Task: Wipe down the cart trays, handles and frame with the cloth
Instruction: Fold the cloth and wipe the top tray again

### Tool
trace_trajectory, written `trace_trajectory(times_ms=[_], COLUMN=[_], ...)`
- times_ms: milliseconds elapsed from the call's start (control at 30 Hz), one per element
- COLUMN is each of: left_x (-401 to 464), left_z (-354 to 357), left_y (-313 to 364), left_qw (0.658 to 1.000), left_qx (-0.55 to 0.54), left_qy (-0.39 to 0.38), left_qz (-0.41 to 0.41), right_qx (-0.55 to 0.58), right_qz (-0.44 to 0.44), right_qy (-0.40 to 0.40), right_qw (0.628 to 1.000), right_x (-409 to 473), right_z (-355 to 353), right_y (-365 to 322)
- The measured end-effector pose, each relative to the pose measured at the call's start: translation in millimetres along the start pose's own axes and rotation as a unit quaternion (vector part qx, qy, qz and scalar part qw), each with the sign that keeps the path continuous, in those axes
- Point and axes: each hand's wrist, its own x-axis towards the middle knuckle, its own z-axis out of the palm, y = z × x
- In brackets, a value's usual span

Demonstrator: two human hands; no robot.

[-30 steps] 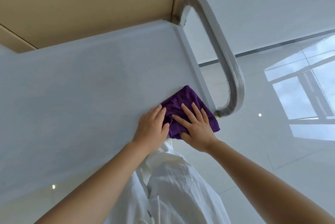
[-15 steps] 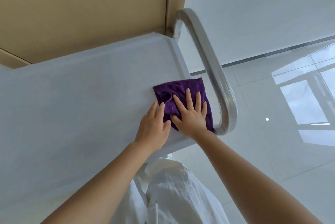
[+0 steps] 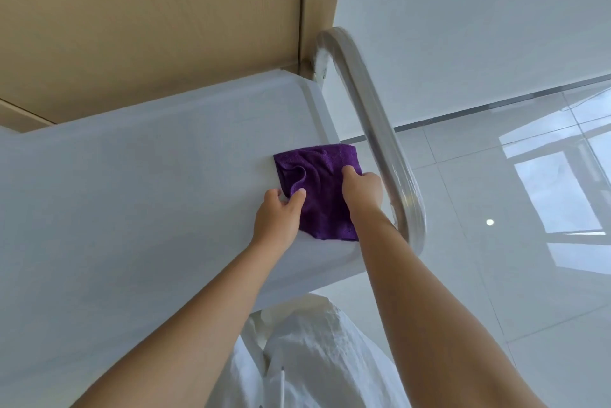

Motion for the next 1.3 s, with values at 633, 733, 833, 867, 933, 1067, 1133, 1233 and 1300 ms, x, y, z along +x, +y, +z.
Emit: trace_trajectory(times_ms=[633, 733, 833, 867, 933, 1067, 1133, 1233, 1300], left_x=[-22.9, -35.5, -44.6, -48.8, -54.8, -63.9, -65.8, -65.7, -63.4], left_z=[-69.9, -85.4, -85.1, -82.7, -76.5, -66.7, -65.7, -64.3, -62.3], left_y=[86.2, 109.5, 123.9, 127.9, 134.2, 145.9, 153.9, 164.6, 168.8], left_qw=[0.955, 0.956, 0.945, 0.942, 0.943, 0.933, 0.924, 0.908, 0.903], left_qx=[0.009, -0.045, -0.019, -0.013, -0.034, -0.115, -0.142, -0.211, -0.257], left_qy=[-0.108, -0.194, -0.256, -0.265, -0.245, -0.244, -0.267, -0.294, -0.291], left_qz=[0.275, 0.215, 0.201, 0.204, 0.221, 0.236, 0.233, 0.213, 0.184], right_qx=[-0.038, -0.044, -0.079, -0.113, -0.185, -0.219, -0.150, -0.021, 0.041], right_qz=[-0.362, -0.377, -0.402, -0.411, -0.403, -0.377, -0.377, -0.367, -0.347], right_qy=[-0.196, -0.185, -0.146, -0.127, -0.112, -0.122, -0.126, -0.180, -0.216], right_qw=[0.911, 0.907, 0.901, 0.896, 0.889, 0.891, 0.905, 0.912, 0.912], right_x=[-90.8, -97.0, -99.0, -98.1, -95.8, -86.1, -75.3, -64.2, -58.0], right_z=[-60.9, -84.9, -107.1, -113.7, -125.5, -144.7, -152.7, -163.6, -170.9], right_y=[-51.1, -62.8, -69.5, -70.2, -69.1, -57.2, -50.5, -44.6, -42.1])
